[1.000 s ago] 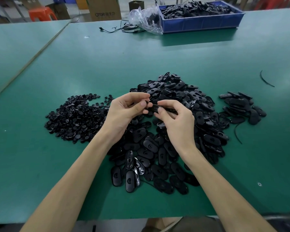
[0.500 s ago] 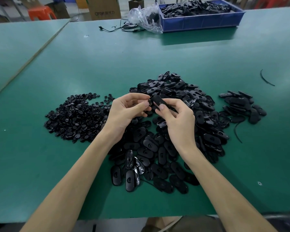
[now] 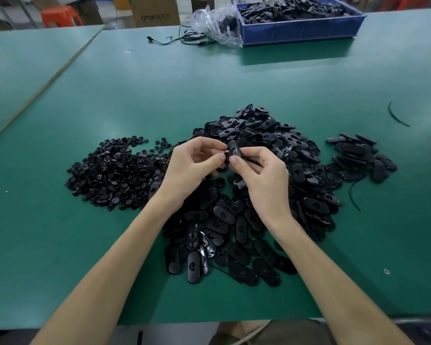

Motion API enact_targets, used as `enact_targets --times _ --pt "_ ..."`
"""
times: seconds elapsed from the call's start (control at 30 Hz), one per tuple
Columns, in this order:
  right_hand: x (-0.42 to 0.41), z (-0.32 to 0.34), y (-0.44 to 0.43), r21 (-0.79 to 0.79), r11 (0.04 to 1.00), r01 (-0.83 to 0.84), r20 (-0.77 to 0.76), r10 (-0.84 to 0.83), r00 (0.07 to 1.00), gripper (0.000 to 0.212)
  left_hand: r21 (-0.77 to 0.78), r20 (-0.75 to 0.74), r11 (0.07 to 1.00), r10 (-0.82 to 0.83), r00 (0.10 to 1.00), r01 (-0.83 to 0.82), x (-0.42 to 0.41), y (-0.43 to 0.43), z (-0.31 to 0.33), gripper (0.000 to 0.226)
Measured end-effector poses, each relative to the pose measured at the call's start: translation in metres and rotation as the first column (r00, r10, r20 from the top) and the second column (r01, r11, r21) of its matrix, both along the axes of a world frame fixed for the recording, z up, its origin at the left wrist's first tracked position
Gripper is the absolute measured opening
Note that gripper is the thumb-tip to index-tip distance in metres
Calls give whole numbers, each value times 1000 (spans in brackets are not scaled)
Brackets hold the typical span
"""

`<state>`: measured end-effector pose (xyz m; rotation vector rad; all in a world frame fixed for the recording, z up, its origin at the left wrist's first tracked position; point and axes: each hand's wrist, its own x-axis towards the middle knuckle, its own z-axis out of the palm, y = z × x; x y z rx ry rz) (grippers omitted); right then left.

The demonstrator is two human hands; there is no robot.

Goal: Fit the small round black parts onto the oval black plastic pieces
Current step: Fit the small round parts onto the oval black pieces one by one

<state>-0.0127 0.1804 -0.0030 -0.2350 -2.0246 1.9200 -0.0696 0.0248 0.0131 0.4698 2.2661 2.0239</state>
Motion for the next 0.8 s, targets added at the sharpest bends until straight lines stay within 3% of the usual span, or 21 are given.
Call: enact_targets --times 0.4,0.8 --pt "0 0 -1 57 998 -28 1 28 1000 18 -169 -166 977 105 981 -133 7 4 4 15" --pt "-1 -1 -2 101 994 -44 -31 48 998 14 -197 -184 963 150 972 -186 10 7 5 16"
